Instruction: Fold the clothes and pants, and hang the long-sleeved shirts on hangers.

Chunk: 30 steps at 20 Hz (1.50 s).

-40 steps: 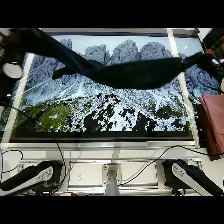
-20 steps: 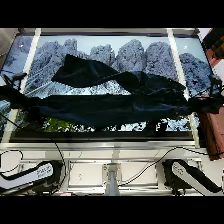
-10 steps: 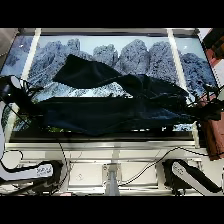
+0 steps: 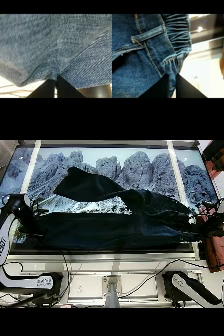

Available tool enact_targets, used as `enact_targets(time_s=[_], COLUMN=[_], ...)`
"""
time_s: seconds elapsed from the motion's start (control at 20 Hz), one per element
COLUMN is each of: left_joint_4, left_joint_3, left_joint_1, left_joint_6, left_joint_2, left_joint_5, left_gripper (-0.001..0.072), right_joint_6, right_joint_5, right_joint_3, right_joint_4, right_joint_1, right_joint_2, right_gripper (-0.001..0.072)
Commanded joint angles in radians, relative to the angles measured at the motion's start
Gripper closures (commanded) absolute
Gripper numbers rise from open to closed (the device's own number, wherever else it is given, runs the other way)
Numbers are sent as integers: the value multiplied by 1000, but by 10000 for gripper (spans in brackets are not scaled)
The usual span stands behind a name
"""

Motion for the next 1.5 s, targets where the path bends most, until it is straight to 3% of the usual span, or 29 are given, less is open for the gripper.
enact_targets(time_s=[0.0,0.35,0.4,0.45,0.5,0.55,0.6,0.75,0.9,1.0,1.1,1.2,1.35,1.45], left_joint_4=[42,69,69,69,69,69,69,66,70,69,69,69,64,58], left_joint_3=[-75,-79,-79,-79,-79,-79,-79,-66,-1,74,150,216,244,244], left_joint_1=[1,1,1,1,1,1,0,-13,-45,-68,-86,-99,-101,-101], left_joint_6=[59,58,58,58,58,56,37,12,13,13,13,12,12,3], left_joint_2=[-4,-4,-4,-4,-4,-4,-4,2,14,26,44,61,70,69], left_joint_5=[6,24,24,24,24,22,11,-37,-73,-83,-81,-60,28,64], left_gripper=[680,678,677,662,556,324,184,176,178,212,238,238,237,237], right_joint_6=[-20,-32,-32,-32,-33,-33,-33,-44,-44,-8,92,164,232,225], right_joint_5=[59,75,74,73,73,72,68,27,-184,-372,-537,-662,-637,-463], right_joint_3=[0,0,0,0,0,0,0,0,1,24,104,214,384,477], right_joint_4=[-48,-37,-34,-34,-34,-34,-34,-34,-32,-7,71,130,162,288], right_joint_1=[-1,0,0,0,0,0,0,0,0,-1,-1,-1,-35,-121], right_joint_2=[0,0,0,0,0,0,0,0,0,0,-2,-20,-108,-209], right_gripper=[662,661,626,483,331,249,249,252,262,440,635,662,662,663])
